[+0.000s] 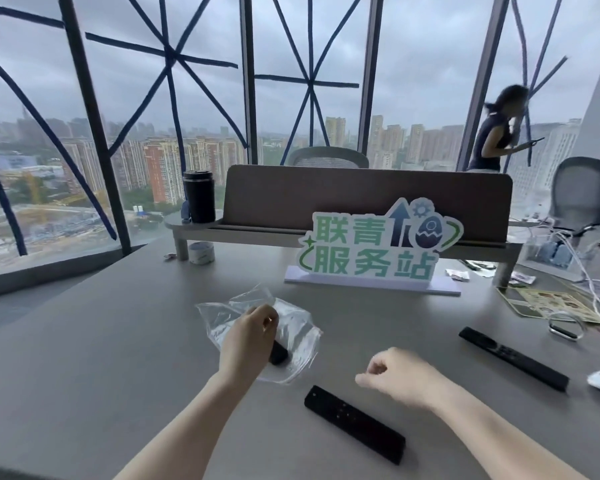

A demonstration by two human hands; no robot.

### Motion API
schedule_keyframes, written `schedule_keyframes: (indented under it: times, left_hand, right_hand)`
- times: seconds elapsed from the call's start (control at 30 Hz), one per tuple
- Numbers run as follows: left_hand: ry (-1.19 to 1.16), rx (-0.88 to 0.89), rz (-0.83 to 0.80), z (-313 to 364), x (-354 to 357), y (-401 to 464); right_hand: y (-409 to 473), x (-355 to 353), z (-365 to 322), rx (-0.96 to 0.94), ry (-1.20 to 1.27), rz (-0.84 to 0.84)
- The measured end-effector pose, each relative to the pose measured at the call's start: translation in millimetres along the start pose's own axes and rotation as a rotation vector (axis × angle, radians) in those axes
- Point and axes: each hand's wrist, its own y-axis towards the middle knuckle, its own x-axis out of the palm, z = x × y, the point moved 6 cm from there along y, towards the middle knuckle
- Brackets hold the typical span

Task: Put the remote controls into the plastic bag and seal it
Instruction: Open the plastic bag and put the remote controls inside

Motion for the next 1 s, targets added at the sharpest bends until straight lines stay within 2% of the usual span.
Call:
schedule_keyframes:
  times: [0.1, 0.27, 0.33, 0.5, 0.7, 0.87, 0.93, 1.0]
  left_hand:
    - [-0.003, -0.026, 0.004, -5.3, 5.2, -5.0]
    - [0.023, -0.048, -0.013, -9.5, 16.0, -16.0]
    - [0.031, -0.053, -0.011, -9.7, 17.6, -20.1]
    - [-0.039, -0.069, -0.052, 4.8, 27.6, -17.0]
    - [-0.149, 0.087, -0.091, 76.8, 47.4, 6.8]
    - [-0.165, 0.153, -0.121, 102.8, 59.0, 9.4]
    - [-0.193, 0.135, -0.111, 99.5, 59.6, 6.3]
    - [-0.209, 0.126, -0.088, 93.2, 57.5, 5.3]
  right_hand:
    - [-17.9, 16.9, 13.0, 0.018, -0.245, -0.114]
    - [-24.7, 39.7, 15.8, -0.052, -0.286, -0.11]
    - [-26.7, 38.7, 18.7, -0.07, -0.17, -0.105]
    - [-32.9, 9.4, 34.1, -0.064, 0.391, -0.091]
    - [-17.6, -10.7, 29.7, 0.008, 0.594, -0.131]
    - [20.9, 0.8, -1.5, -0.028, 0.914, -0.096]
    - [29.7, 1.6, -3.8, -0.029, 1.007, -0.031]
    - [32.9, -7.1, 12.5, 0.02, 1.014, 0.126]
